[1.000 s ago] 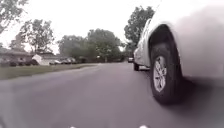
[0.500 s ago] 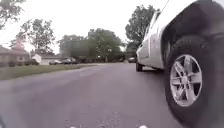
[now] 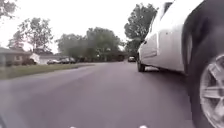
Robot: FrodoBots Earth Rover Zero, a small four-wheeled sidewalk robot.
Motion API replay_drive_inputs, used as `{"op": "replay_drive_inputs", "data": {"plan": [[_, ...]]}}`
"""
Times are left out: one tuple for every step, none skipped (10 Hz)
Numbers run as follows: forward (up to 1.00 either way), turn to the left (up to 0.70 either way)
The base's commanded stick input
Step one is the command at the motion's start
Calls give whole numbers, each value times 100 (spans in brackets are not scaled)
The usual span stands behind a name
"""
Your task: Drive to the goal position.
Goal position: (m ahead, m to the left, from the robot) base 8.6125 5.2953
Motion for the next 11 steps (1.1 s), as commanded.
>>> {"op": "replay_drive_inputs", "data": {"plan": [[100, 0], [100, 0], [100, 0], [100, 0], [100, 0], [100, -7], [100, -22], [100, -38], [100, -40], [100, -22], [100, 0]]}}
